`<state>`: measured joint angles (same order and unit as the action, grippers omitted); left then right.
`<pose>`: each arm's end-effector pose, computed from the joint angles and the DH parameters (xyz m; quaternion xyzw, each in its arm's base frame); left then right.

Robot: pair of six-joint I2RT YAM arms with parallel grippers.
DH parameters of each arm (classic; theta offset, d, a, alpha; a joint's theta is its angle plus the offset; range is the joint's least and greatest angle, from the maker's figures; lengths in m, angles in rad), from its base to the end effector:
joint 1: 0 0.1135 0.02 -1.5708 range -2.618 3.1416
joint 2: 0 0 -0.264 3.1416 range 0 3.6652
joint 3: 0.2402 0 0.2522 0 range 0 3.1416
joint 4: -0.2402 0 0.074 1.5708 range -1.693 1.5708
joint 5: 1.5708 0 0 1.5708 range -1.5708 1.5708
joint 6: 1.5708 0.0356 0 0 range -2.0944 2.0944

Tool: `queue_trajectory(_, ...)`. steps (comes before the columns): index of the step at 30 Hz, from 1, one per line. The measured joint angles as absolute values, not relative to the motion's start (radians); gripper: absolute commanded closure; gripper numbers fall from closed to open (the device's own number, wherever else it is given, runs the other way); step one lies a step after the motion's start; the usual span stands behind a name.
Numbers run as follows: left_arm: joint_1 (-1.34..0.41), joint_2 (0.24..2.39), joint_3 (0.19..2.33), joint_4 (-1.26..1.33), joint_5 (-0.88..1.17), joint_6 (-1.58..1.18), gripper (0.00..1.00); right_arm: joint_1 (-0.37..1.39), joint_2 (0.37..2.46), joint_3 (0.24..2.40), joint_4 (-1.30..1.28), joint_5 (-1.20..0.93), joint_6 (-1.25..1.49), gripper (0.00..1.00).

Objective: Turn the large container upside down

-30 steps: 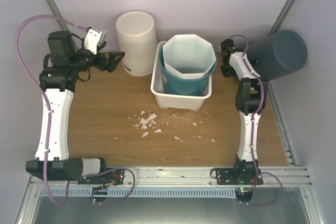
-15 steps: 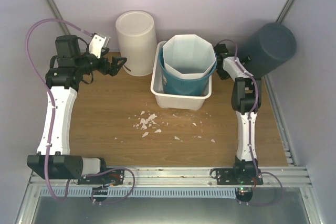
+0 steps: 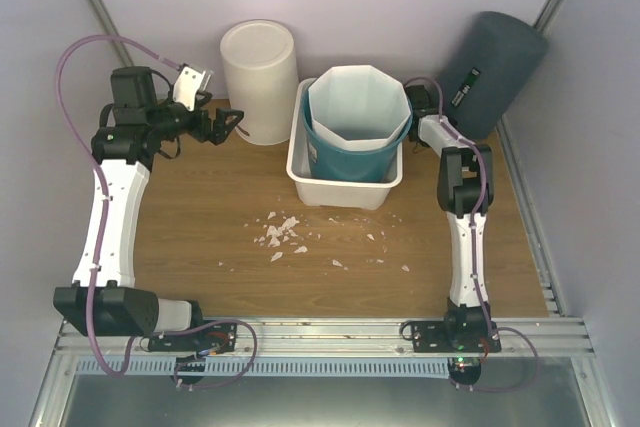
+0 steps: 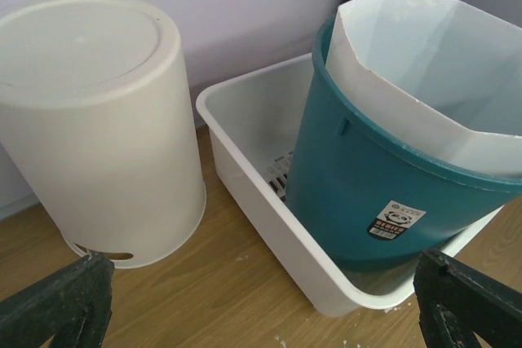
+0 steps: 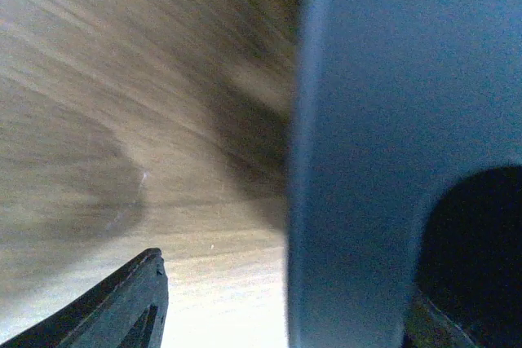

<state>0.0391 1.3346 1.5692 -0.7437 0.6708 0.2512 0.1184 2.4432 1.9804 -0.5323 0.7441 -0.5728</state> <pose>0.2721 -0.0115 0.4358 0.2519 0.7921 -0.2117 0.5141 0.5219 0.0378 0.1435 -0.2055 0.8754 -0.3992 0.1792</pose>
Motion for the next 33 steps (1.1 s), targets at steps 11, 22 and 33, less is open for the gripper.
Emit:
queue_trajectory(11,0.039,1.349,1.566,-0.743,0.673,0.251,0.01,0.141,2.452,1.929,-0.476,0.741,-0.578,0.35)
queue_trajectory(22,-0.048,1.420,1.724,-0.829,0.666,0.363,0.01,0.157,2.308,1.732,-0.511,0.707,-0.444,0.18)
queue_trajectory(33,-0.250,1.405,1.876,-0.914,0.510,0.489,0.01,0.139,2.025,1.611,-0.753,0.620,-0.210,0.04)
